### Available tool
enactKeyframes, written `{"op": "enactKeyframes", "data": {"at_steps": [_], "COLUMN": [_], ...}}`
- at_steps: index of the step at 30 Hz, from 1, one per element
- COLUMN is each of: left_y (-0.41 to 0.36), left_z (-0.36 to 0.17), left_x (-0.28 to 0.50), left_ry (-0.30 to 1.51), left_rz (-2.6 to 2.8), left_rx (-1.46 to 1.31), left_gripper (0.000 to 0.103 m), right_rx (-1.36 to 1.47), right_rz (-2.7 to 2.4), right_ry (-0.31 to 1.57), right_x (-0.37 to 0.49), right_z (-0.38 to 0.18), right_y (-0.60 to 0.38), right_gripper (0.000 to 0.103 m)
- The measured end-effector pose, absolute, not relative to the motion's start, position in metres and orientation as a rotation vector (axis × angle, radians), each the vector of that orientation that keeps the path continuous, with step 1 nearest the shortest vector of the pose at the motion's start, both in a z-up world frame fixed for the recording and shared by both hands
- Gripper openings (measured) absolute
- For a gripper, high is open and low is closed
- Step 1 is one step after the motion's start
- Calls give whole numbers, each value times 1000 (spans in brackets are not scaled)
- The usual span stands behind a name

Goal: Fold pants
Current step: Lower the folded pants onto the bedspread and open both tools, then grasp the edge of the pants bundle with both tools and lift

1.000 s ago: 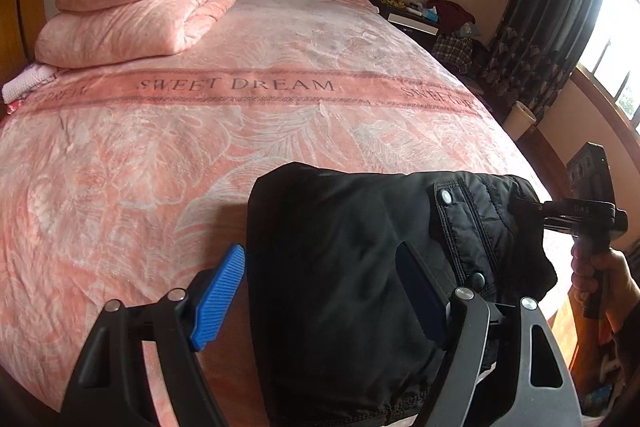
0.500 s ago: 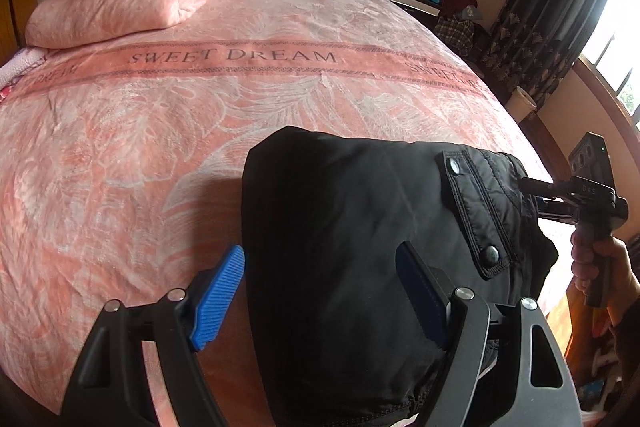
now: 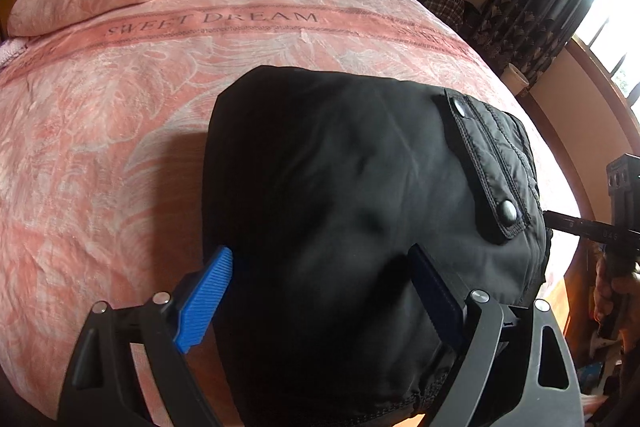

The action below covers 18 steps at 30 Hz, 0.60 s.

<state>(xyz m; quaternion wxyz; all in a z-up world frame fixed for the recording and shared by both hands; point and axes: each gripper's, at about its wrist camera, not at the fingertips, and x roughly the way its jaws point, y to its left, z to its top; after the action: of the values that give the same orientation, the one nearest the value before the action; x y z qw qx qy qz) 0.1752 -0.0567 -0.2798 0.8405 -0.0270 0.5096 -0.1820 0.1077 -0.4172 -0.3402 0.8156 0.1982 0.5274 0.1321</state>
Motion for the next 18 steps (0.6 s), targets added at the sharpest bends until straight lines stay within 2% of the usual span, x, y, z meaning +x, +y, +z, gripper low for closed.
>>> {"op": "enactKeyframes", "data": {"at_steps": [8,11,13,15,17,18], "left_y": [-48,-40,-33,-22,-8,1], "left_z": [-276,-268,-260,-252,-245,-242], "left_x": [175,172,167,163,158,157], "left_ry": [1096,1087,1070,1062,1056,1053], "left_rz": [-374,-368,-370,-372,-368,-363], "left_rx": [-110,-163,-192,-209,-216,-219], "left_gripper": [91,91,91,94,98,99], "right_rx": [335,269,232,242,286,311], "right_rz": [341,362,315,294,311,326], "right_ry": [977,1036,1108,1113,1114,1104], "right_x": [81,85,89,85,82,80], "right_z": [-282,-299,-325,-334,-328,-322], "right_y": [-390,-365,-360,-364,-371,-374], "right_gripper": [29,29,19,17,21,32]}}
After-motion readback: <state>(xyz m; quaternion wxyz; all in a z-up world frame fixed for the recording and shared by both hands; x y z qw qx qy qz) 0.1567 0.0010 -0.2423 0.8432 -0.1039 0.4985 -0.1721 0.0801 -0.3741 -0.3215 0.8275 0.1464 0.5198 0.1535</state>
